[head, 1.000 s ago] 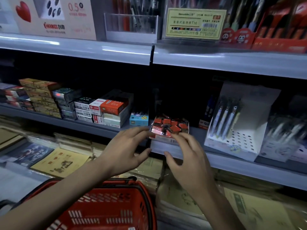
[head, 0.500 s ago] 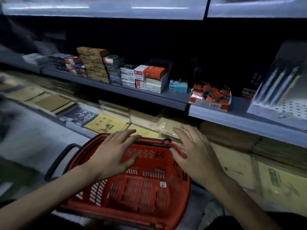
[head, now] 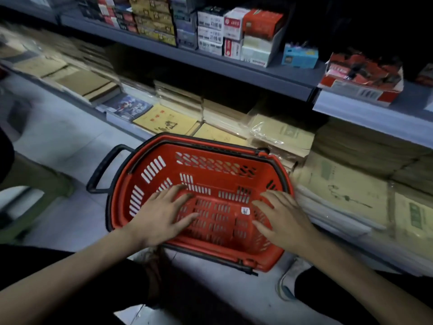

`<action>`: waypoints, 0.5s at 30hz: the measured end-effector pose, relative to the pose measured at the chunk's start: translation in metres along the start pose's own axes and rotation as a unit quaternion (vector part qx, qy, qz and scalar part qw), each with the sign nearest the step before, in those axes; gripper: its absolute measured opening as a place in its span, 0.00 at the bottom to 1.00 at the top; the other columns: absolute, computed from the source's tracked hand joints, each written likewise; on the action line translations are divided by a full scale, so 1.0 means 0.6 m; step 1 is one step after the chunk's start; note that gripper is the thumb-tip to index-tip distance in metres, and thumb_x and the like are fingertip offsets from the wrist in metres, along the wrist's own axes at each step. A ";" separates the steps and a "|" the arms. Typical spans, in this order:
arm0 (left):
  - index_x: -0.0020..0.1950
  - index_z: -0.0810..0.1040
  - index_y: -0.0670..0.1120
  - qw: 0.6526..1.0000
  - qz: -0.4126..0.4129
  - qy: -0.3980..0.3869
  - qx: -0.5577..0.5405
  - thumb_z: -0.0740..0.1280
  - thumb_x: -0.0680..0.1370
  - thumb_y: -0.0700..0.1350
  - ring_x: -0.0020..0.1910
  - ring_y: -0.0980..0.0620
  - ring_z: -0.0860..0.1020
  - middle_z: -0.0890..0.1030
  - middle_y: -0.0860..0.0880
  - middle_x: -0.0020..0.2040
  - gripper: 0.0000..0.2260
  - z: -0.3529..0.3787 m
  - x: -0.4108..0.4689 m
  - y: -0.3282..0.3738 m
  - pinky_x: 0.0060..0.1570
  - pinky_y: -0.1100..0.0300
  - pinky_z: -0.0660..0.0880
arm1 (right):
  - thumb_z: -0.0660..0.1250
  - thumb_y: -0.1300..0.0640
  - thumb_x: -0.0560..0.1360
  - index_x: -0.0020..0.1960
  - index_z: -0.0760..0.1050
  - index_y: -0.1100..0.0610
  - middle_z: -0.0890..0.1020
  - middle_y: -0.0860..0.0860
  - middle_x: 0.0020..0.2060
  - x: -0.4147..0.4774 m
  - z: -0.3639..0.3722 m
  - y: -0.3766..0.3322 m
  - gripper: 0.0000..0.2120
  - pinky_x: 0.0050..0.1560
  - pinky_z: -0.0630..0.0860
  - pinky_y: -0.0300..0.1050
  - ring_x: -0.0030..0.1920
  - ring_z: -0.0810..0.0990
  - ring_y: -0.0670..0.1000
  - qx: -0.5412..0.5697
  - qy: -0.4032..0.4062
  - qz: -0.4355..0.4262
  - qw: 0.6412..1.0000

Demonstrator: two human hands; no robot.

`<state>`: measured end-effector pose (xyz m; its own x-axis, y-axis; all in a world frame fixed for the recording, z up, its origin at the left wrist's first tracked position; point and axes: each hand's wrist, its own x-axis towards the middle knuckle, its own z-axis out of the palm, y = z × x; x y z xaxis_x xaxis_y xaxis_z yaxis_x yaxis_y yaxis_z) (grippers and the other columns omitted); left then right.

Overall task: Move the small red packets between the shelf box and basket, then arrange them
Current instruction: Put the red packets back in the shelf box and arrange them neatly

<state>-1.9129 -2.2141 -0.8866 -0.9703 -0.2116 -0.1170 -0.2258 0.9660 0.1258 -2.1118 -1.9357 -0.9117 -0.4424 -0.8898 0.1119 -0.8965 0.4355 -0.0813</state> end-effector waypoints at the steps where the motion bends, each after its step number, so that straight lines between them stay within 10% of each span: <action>1: 0.73 0.72 0.54 1.000 0.008 -0.023 -0.001 0.47 0.80 0.72 0.67 0.44 0.76 0.72 0.47 0.73 0.32 0.011 -0.009 0.004 0.66 0.48 0.73 | 0.62 0.39 0.74 0.60 0.82 0.53 0.82 0.54 0.57 -0.003 0.016 0.002 0.24 0.67 0.73 0.56 0.61 0.80 0.58 0.006 -0.009 0.005 1.000; 10: 0.58 0.79 0.52 0.983 0.148 -0.041 0.098 0.51 0.80 0.70 0.48 0.48 0.80 0.79 0.50 0.50 0.27 0.045 -0.034 -0.061 0.51 0.52 0.73 | 0.63 0.40 0.77 0.42 0.85 0.56 0.85 0.51 0.37 0.021 0.045 -0.058 0.22 0.67 0.72 0.49 0.43 0.82 0.55 0.054 0.043 0.103 0.992; 15: 0.54 0.83 0.49 0.985 0.007 0.021 0.169 0.51 0.80 0.62 0.49 0.43 0.78 0.79 0.46 0.48 0.25 0.040 -0.029 -0.148 0.54 0.47 0.69 | 0.60 0.41 0.78 0.43 0.84 0.50 0.84 0.47 0.40 0.068 0.058 -0.112 0.18 0.63 0.69 0.50 0.43 0.81 0.51 0.106 0.006 0.077 0.991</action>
<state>-1.8737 -2.2925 -0.9196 -0.9774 -0.1971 -0.0761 -0.1777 0.9617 -0.2090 -2.0689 -2.0058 -0.9362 -0.5750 -0.8127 0.0946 -0.7941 0.5265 -0.3036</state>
